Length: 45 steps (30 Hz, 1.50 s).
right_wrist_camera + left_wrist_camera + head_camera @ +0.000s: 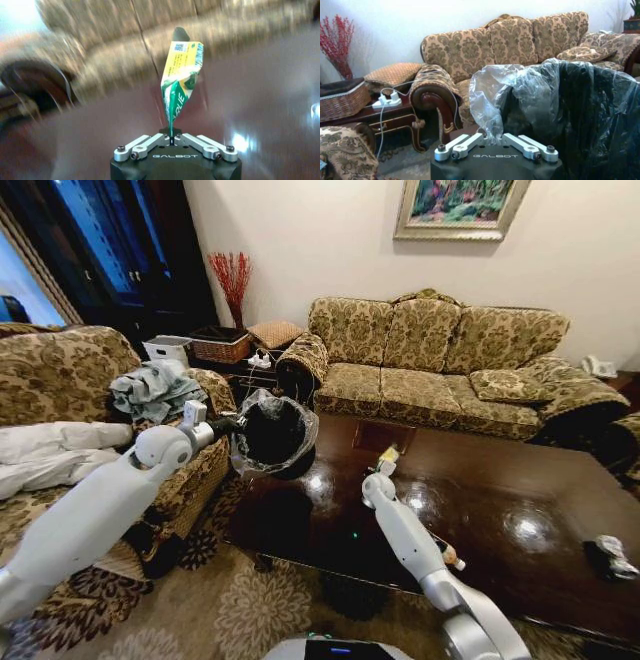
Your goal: Move to the front of the table and place the trash on the table into the trash bin.
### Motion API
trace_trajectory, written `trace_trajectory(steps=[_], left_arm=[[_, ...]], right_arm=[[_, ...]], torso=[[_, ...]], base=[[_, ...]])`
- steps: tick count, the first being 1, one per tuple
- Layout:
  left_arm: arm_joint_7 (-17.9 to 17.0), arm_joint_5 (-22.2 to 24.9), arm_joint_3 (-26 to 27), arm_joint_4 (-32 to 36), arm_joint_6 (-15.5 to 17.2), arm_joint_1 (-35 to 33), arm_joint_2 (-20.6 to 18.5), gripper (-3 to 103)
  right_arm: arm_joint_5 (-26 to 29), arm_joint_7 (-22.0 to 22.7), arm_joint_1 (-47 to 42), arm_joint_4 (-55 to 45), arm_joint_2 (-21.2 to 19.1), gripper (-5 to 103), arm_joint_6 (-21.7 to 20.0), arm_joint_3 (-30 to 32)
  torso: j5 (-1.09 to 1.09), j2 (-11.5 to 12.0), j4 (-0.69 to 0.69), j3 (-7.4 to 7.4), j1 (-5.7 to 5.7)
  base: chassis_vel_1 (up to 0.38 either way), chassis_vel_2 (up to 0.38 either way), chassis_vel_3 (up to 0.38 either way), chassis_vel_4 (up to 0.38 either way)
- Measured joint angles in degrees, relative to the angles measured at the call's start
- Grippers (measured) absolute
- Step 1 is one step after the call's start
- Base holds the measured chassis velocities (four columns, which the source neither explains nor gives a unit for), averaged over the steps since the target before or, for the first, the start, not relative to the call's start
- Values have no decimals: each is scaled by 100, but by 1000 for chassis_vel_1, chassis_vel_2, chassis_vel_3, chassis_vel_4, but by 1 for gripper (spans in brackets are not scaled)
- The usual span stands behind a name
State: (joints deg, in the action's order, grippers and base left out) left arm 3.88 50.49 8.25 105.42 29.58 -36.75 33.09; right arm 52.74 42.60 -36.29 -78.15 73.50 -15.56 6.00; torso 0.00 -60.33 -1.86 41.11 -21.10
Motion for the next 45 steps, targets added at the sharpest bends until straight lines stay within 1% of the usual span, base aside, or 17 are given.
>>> trace_trajectory(steps=[4, 6, 8, 9, 12, 16, 18, 20, 21, 24, 25, 28, 32, 39, 42, 44, 45], left_arm=[[-22, 4, -79, 104, 85, 34, 34, 2], [-42, 16, -112, 116, 103, 54, 39, 2], [-141, 84, -244, 129, 175, 150, 75, 2], [-141, 84, -244, 129, 175, 150, 75, 2], [-196, 268, -438, 85, 335, 380, 185, 2], [-194, 361, -534, 1, 414, 523, 244, 2], [-157, 407, -648, -135, 493, 653, 310, 2], [-166, 490, -737, -147, 599, 731, 333, 2], [-166, 490, -737, -147, 599, 731, 333, 2], [-207, 744, -980, -242, 870, 1053, 445, 2], [-207, 744, -980, -242, 870, 1053, 445, 2], [-185, 987, -1093, -381, 1042, 1376, 505, 2], [-122, 1027, -1125, -472, 1068, 1492, 451, 2], [-86, 1019, -1137, -520, 1069, 1518, 421, 2], [-77, 1010, -1140, -522, 1067, 1516, 434, 2], [-75, 1010, -1140, -523, 1064, 1504, 439, 2], [-75, 1024, -1138, -523, 1060, 1488, 446, 2]], right_arm=[[221, -274, 319, -1607, -915, 0, 7, -160], [337, -386, 415, -1873, -1079, 0, 7, -197], [817, -767, 828, -2619, -1547, 0, 9, -405], [817, -767, 828, -2619, -1547, 0, 9, -405], [1597, -1253, 1642, -3377, -1970, 0, 9, -918], [1776, -1549, 2007, -3579, -2060, 0, 13, -1295], [1718, -2266, 2382, -3660, -2046, 0, 5, -1939], [1379, -2841, 2550, -3504, -1877, 0, 25, -2369], [1379, -2841, 2550, -3504, -1877, 0, 25, -2369], [767, -3520, 2589, -3236, -1638, 0, 95, -2785], [767, -3520, 2589, -3236, -1638, 0, 95, -2785], [280, -3933, 2403, -3013, -1612, 0, 176, -2972], [-71, -4141, 2131, -2946, -1712, 0, 211, -2961], [-406, -4139, 1878, -2915, -1747, -1, 215, -2863], [-490, -4020, 1810, -2941, -1697, 15, 221, -2853], [-578, -3990, 1796, -2937, -1692, 15, 226, -2860], [-695, -3983, 1784, -2908, -1689, 21, 229, -2870]], torso=[[3, 0, 2, 0, 0], [3, 0, 2, 0, 0], [0, 0, 1, -1, 0], [0, 0, 1, -1, 0], [-1, -1, 0, -1, 1], [-1, -2, 0, -1, 1], [0, -1, 1, 0, 0], [0, -1, -2, 0, 0], [0, -1, -2, 0, 0], [-1, -1, -3, 0, 0], [-1, -1, -3, 0, 0], [1, -1, 0, 0, 0], [3, -1, 2, 1, -1], [-1, -1, -1, 0, 0], [1, -1, 0, 0, 0], [1, -1, 0, 0, 0], [1, -1, 0, 0, 0]], base=[[0, 0, 0, 0], [0, 0, 0, 0], [0, 0, 0, 0], [0, 0, 0, 0], [0, 0, 0, 0], [0, 0, 0, 0], [0, 0, 0, 0], [0, 0, 0, 0], [0, 0, 0, 0], [0, 0, 0, 0], [0, 0, 0, 0], [0, 0, 0, 0], [0, 0, 0, 0], [0, 0, 0, 0], [0, 0, 0, 0], [0, 0, 0, 0], [0, 0, 0, 0]])
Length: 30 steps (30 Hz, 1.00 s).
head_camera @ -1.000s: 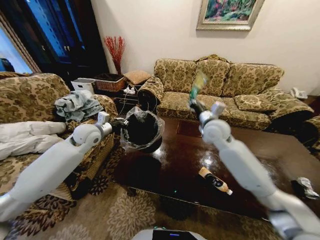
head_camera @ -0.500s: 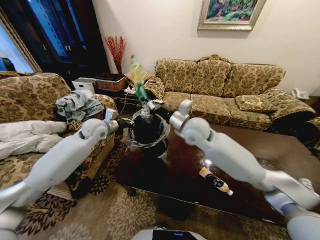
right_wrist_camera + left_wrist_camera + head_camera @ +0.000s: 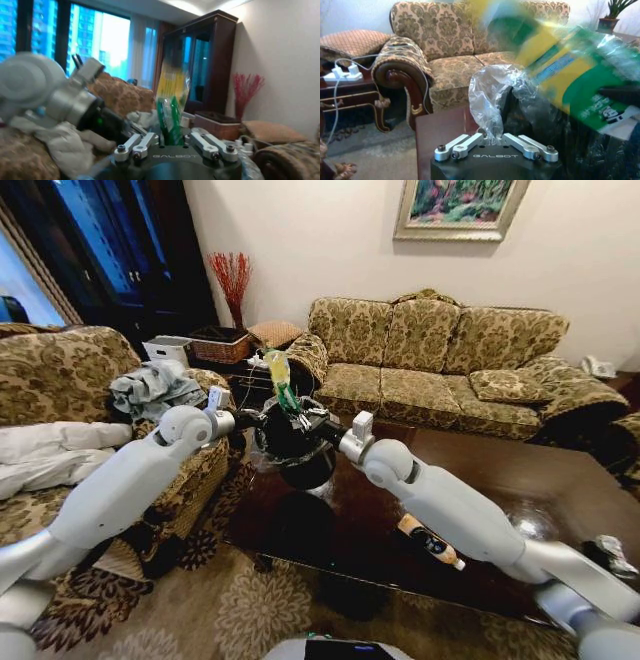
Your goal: Move to the front of the table and place the trash on the table into the trash bin.
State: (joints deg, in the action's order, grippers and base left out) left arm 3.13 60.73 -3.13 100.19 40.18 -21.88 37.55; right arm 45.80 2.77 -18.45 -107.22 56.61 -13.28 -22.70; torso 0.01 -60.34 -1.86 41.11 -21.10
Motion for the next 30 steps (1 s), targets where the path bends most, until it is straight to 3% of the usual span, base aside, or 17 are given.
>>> trace_trajectory(steps=[4, 9, 12, 15, 16, 18, 20, 21, 24, 25, 28, 29, 30], left_arm=[[-9, 79, 27, 2, -2, -57, 38, 2], [-17, 85, 48, 39, -5, -60, 26, 2], [-17, 85, 58, 61, -5, -55, 15, 2], [-17, 82, 78, 90, -6, -61, 10, 2], [-17, 82, 78, 90, -6, -61, 10, 2], [-24, 61, 147, 135, -7, -160, 3, 2], [-28, 19, 248, 217, -18, -345, -20, 2], [-28, 19, 248, 217, -18, -345, -20, 2], [-25, -151, 542, 345, -61, -711, -23, 2], [-25, -151, 542, 345, -61, -711, -23, 2], [-15, -407, 906, 519, -154, -1095, -40, 2], [-15, -407, 906, 519, -154, -1095, -40, 2], [-18, -485, 1095, 645, -189, -1306, -71, 2]], right_arm=[[-332, 30, -40, 121, 12, 37, 34, -18], [-348, 110, -70, 114, 2, 59, 34, 20], [-338, 154, -91, 83, -17, 65, 36, 45], [-249, 288, -153, -66, -31, 81, 58, 184], [-249, 288, -153, -66, -31, 81, 58, 184], [-100, 624, -215, -345, -70, 91, 75, 422], [157, 1132, -333, -768, -235, 96, -25, 731], [157, 1132, -333, -768, -235, 96, -25, 731], [861, 2039, -699, -1531, -905, 100, -541, 1343], [861, 2039, -699, -1531, -905, 100, -541, 1343], [1137, 2029, -1478, -1718, -1946, 100, -907, 2188], [1137, 2029, -1478, -1718, -1946, 100, -907, 2188], [1134, 1862, -1757, -1592, -2215, 100, -1008, 2432]], torso=[[-1, 1, 0, 0, 0], [-1, 1, 0, 0, 0], [0, 1, 0, 0, 0], [-1, 1, 0, 0, 0], [-1, 1, 0, 0, 0], [0, 1, -1, 0, 0], [1, 1, -1, 0, 0], [1, 1, -1, 0, 0], [-2, 1, -2, -1, 0], [-2, 1, -2, -1, 0], [1, 0, 5, -1, 2], [1, 0, 5, -1, 2], [2, 0, 6, -2, 2]], base=[[0, 0, 0, 0], [0, 0, 0, 0], [0, 0, 0, 0], [0, 0, 0, 0], [0, 0, 0, 0], [0, 0, 0, 0], [0, 0, 0, 0], [0, 0, 0, 0], [0, 0, 0, 0], [0, 0, 0, 0], [0, 0, 0, 0], [0, 0, 0, 0], [0, 0, 0, 0]])
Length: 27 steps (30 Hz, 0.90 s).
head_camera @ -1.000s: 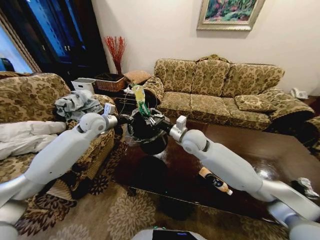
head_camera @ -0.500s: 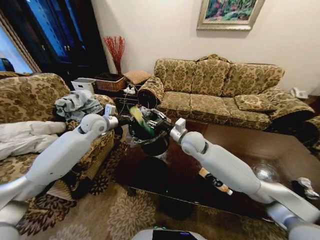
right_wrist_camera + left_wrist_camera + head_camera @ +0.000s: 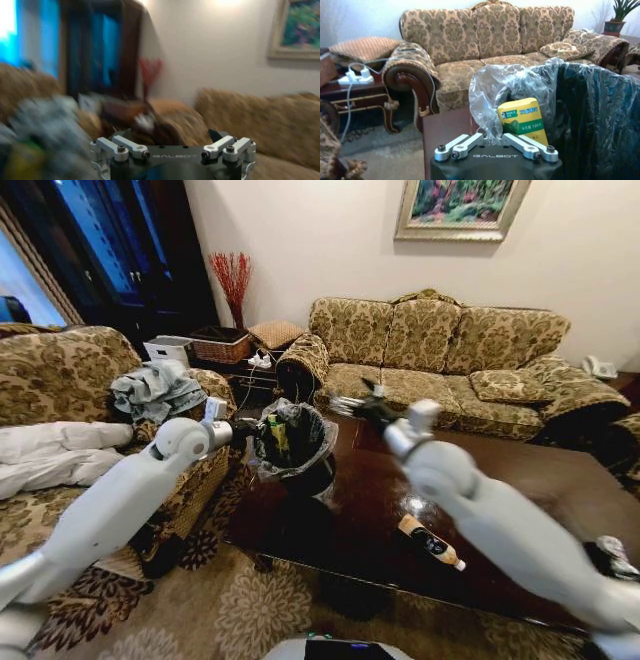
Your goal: Move to the front of the table and place the trash on the table into the trash bin.
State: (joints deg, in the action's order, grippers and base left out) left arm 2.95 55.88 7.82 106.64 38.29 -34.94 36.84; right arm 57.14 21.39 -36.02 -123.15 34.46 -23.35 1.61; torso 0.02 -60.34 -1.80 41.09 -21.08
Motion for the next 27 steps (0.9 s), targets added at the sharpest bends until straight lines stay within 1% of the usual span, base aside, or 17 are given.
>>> trace_trajectory(steps=[2, 3, 5, 6, 7, 8, 9, 11, 12, 13, 14, 16, 17, 19, 20, 22, 27], left_arm=[[-20, -77, 312, 180, -37, -301, 21, 2], [-20, -77, 312, 180, -37, -301, 21, 2], [-47, -96, 600, 386, -52, -584, 127, 2], [-47, -96, 600, 386, -52, -584, 127, 2], [-38, -102, 730, 467, -71, -731, 144, 2], [-32, -121, 870, 524, -92, -884, 145, 2], [-32, -121, 870, 524, -92, -884, 145, 2], [13, -146, 1171, 633, -110, -1210, 115, 2], [13, -146, 1171, 633, -110, -1210, 115, 2], [75, -171, 1298, 662, -136, -1349, 90, 2], [121, -199, 1359, 667, -160, -1416, 79, 2], [181, -232, 1410, 665, -189, -1461, 72, 2], [181, -232, 1410, 665, -189, -1461, 72, 2], [196, -239, 1414, 656, -206, -1462, 68, 2], [196, -239, 1414, 656, -206, -1462, 68, 2], [214, -239, 1414, 658, -208, -1457, 63, 2], [236, -243, 1368, 642, -225, -1443, 76, 2]], right_arm=[[-10, 34, -657, 162, -254, 100, -101, 388], [-10, 34, -657, 162, -254, 100, -101, 388], [31, 311, -1746, 128, -159, 100, -335, 1048], [31, 311, -1746, 128, -159, 100, -335, 1048], [30, 225, -2299, 111, -134, 100, -481, 1499], [12, -98, -2845, 115, -165, 100, -584, 2023], [12, -98, -2845, 115, -165, 100, -584, 2023], [17, -1283, -3933, 281, -304, 100, -765, 2968], [17, -1283, -3933, 281, -304, 100, -765, 2968], [20, -1992, -4399, 464, -400, 100, -820, 3389], [-10, -2439, -4622, 622, -435, 100, -794, 3562], [-289, -3176, -4802, 1006, -438, 100, -513, 3591], [-289, -3176, -4802, 1006, -438, 100, -513, 3591], [-1086, -4095, -4700, 1531, -427, 100, -303, 3394], [-1086, -4095, -4700, 1531, -427, 100, -303, 3394], [-1725, -4687, -4527, 1934, -401, 100, -162, 3150], [-2240, -4746, -4014, 2362, -506, 100, 454, 2431]], torso=[[0, 0, -5, 0, -1], [0, 0, -5, 0, -1], [1, 1, -7, 1, -1], [1, 1, -7, 1, -1], [2, 1, -7, 1, -2], [-1, 0, -7, 1, -1], [-1, 0, -7, 1, -1], [0, 0, -4, 0, 1], [0, 0, -4, 0, 1], [-1, 0, -3, 0, 1], [-3, -1, -5, -1, 2], [-1, 0, -4, 0, 1], [-1, 0, -4, 0, 1], [-1, 0, -6, 1, -1], [-1, 0, -6, 1, -1], [1, 0, -6, 2, -2], [0, 0, -5, 2, -1]], base=[[0, 0, 0, 0], [0, 0, 0, 0], [0, 0, 0, 0], [0, 0, 0, 0], [0, 0, 0, 0], [0, 0, 0, 0], [0, 0, 0, 0], [0, 0, 0, 0], [0, 0, 0, 0], [0, 0, 0, 0], [0, 0, 0, 0], [0, 0, 0, 0], [0, 0, 0, 0], [0, 0, 0, 0], [0, 0, 0, 0], [0, 0, 0, 0], [0, 0, 0, 0]])
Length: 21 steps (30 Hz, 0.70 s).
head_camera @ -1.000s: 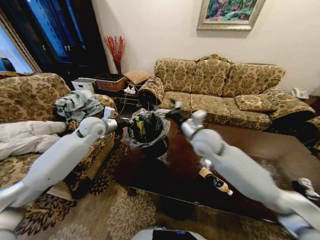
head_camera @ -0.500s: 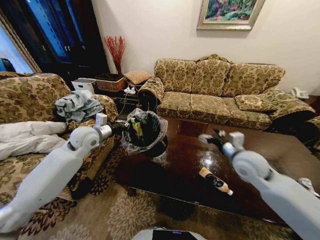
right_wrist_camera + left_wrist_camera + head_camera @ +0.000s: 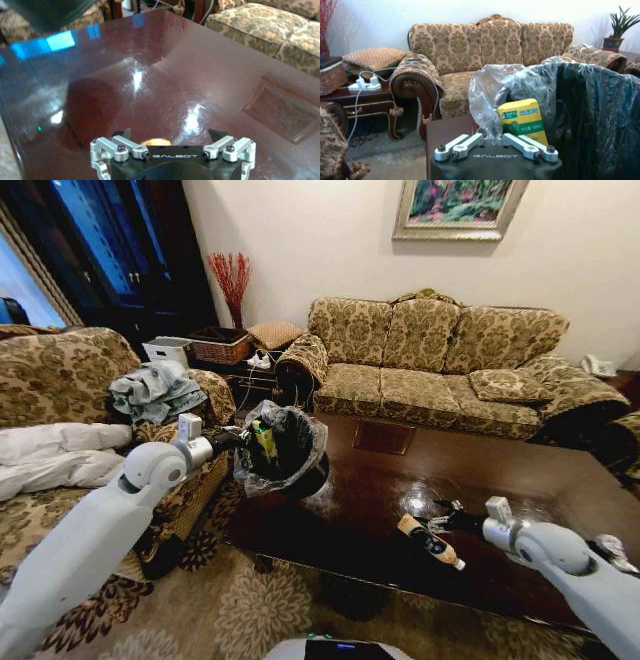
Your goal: Move to the front of the table and place the trash on the table into the trash bin.
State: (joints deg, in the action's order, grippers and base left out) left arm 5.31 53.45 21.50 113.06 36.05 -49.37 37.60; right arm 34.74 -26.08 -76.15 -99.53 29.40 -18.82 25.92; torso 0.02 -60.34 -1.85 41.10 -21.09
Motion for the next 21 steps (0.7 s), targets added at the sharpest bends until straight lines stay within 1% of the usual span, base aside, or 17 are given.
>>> trace_trajectory(steps=[1, 2, 3, 5, 6, 7, 14, 16, 21], left_arm=[[0, -7, -21, -11, -5, 4, 9, 2], [0, -7, -21, -11, -5, 4, 9, 2], [0, -11, -49, -24, -10, 16, 16, 2], [-1, -13, -83, -36, -21, 40, 19, 2], [0, -13, -101, -41, -26, 60, 17, 2], [1, -13, -116, -44, -27, 79, 13, 2], [-14, -11, -198, -46, -27, 129, 6, 2], [-30, -13, -246, -41, -27, 137, 37, 2], [-65, -8, -313, -12, -27, 162, 52, 2]], right_arm=[[-83, -12, 149, 91, -41, 100, 101, -180], [-83, -12, 149, 91, -41, 100, 101, -180], [-160, -123, 300, 223, -75, 100, 242, -357], [-298, -433, 450, 376, -101, 100, 421, -534], [-439, -666, 498, 433, -129, 100, 467, -605], [-514, -785, 502, 445, -153, 100, 469, -643], [-660, -914, 144, 538, -224, 100, 573, -617], [-760, -876, -23, 634, -177, 100, 637, -610], [-927, -817, -115, 748, -44, 100, 676, -618]], torso=[[-3, 0, -1, 0, 0], [-3, 0, -1, 0, 0], [-4, 0, -2, 0, 0], [-1, 1, -3, 1, -1], [-1, 1, -2, 1, -1], [-2, 0, -2, 0, -1], [-3, 0, -1, 0, 0], [-3, 0, -1, 0, -1], [-1, 0, 1, 0, -1]], base=[[0, 0, 0, 0], [0, 0, 0, 0], [0, 0, 0, 0], [0, 0, 0, 0], [0, 0, 0, 0], [0, 0, 0, 0], [0, 0, 0, 0], [0, 0, 0, 0], [0, 0, 0, 0]])
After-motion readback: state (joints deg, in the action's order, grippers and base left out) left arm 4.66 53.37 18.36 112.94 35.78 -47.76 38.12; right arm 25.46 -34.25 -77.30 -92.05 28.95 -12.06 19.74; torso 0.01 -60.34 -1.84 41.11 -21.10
